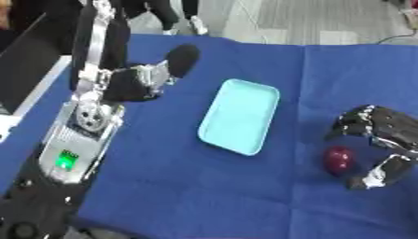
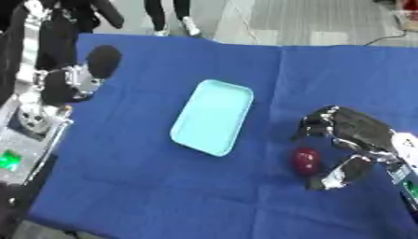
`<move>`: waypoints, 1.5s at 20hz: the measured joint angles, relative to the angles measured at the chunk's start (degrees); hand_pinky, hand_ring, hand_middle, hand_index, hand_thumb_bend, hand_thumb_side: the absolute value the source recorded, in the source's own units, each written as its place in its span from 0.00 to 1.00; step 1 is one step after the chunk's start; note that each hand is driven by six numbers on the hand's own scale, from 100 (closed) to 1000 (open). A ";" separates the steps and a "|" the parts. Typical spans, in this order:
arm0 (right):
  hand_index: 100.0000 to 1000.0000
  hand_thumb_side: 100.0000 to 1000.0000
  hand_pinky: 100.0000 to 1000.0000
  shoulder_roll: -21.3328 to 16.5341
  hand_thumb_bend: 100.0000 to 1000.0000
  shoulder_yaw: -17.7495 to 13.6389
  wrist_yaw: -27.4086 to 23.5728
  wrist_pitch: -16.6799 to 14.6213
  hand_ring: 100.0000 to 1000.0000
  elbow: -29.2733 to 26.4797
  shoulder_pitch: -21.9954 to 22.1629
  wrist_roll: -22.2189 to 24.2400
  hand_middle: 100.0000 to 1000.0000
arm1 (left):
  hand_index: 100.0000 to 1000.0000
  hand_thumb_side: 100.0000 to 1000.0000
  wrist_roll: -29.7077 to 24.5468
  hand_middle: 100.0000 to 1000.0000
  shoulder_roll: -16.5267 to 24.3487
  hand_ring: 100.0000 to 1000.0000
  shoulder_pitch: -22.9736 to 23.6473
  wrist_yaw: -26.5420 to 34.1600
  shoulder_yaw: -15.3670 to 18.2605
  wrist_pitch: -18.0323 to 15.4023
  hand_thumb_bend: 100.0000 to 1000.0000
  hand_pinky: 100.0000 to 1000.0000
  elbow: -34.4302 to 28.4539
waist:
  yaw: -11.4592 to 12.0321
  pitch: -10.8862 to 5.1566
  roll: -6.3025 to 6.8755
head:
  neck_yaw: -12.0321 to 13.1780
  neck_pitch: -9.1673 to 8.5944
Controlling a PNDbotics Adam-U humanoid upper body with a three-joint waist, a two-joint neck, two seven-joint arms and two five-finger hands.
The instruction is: Pick up objects on the table and place them in the box.
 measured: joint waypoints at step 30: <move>0.61 0.75 0.00 3.11 0.55 -1.15 13.09 1.19 0.23 7.74 -0.61 -10.00 0.41 | 0.72 0.57 -0.13 0.59 0.00 0.40 -0.24 0.02 -0.21 -0.12 0.51 0.34 0.00 | 0.13 0.01 0.02 | 0.03 -0.45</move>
